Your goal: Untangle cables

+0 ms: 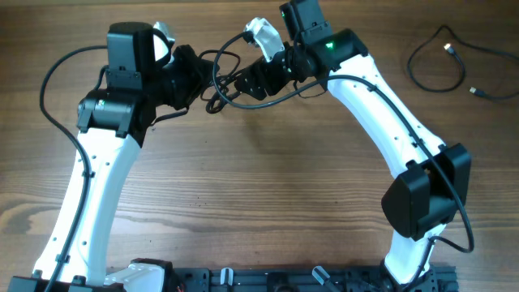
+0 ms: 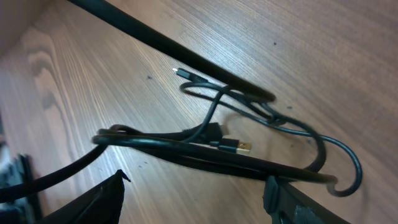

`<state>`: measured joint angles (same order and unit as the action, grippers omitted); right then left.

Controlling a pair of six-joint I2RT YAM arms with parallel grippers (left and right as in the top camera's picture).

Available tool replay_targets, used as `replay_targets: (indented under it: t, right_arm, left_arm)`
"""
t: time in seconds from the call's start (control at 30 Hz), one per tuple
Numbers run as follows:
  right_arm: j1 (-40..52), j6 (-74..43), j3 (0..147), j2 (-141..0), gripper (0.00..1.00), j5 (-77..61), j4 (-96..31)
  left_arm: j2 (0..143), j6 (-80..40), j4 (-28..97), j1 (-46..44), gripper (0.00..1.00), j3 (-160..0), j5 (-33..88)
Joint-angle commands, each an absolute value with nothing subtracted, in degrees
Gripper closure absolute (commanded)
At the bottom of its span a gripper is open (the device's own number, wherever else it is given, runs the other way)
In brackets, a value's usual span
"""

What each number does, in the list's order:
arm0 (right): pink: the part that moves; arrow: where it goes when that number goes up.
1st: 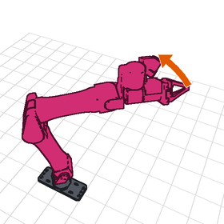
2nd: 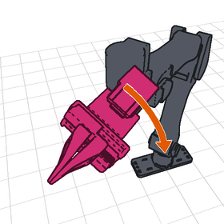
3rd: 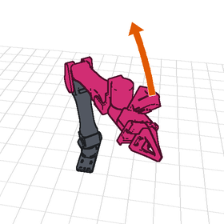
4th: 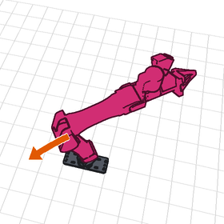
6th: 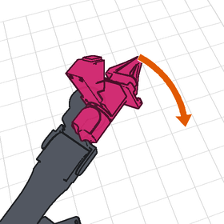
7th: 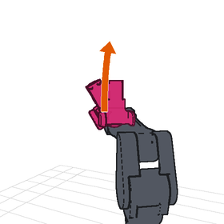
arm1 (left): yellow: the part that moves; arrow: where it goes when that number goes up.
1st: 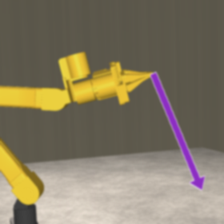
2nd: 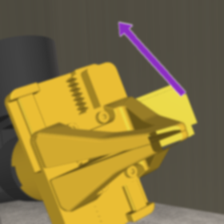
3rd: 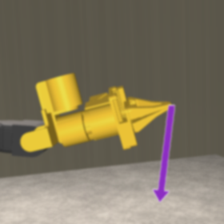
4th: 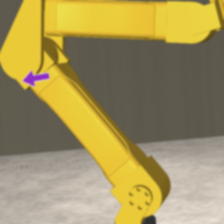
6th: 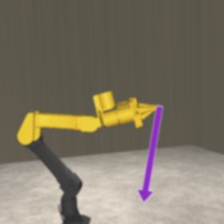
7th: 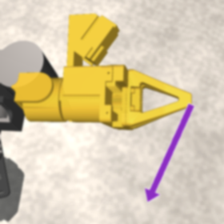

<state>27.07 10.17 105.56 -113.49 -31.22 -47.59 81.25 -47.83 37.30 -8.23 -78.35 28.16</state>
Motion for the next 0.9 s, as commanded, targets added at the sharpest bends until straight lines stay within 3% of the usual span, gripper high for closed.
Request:
replay_targets:
  t: [0.0, 0.13, 0.2, 0.27, 0.47, 0.6, 0.63, 0.77, 0.87]
  right_arm:
    - [26.94, 18.57, 105.47, -113.8, 0.28, -30.89, -48.16]
    - [26.94, 27.16, 105.47, -113.78, 0.31, -26.33, -52.95]
    - [26.94, 28.05, 105.47, -113.78, 0.43, -26.46, -54.15]
    - [26.92, 26.85, 105.49, -113.65, 0.48, -27.22, -54.68]
    - [26.94, 13.32, 105.54, -110.78, 0.47, -28.08, -52.29]
    - [26.94, 13.76, 105.54, -108.31, 0.42, -33.06, -48.93]
    - [27.03, 16.51, 105.51, -108.36, 0.37, -33.08, -45.98]
    - [27.2, 20.36, 105.51, -108.53, 0.37, -33.06, -44.45]
    - [27.2, 20.99, 105.51, -108.53, 0.42, -32.86, -43.16]
  left_arm:
    - [80.47, -38.76, 37.08, -7.99, 0.96, -78.76, 35.18]
    - [80.47, -29.34, 38.7, -7.35, 0.96, -78.76, 40.51]
    - [80.47, -24.08, 41.63, -6.76, 0.96, -78.76, 41.1]
    - [80.47, -21.28, 44.07, -6.0, 0.96, -78.76, 41.1]
    - [80.47, -19.7, 44.82, -3.42, 0.96, -78.76, 41.5]
    - [80.47, -19.7, 44.25, -2.68, 0.96, -78.76, 47.03]
    - [80.47, -19.73, 44.25, -2.68, 0.96, -78.76, 52.9]
    - [80.47, -19.94, 44.29, -2.66, 0.93, -78.76, 60.36]
    - [80.47, -19.92, 44.27, -2.66, 0.85, -78.76, 66.63]
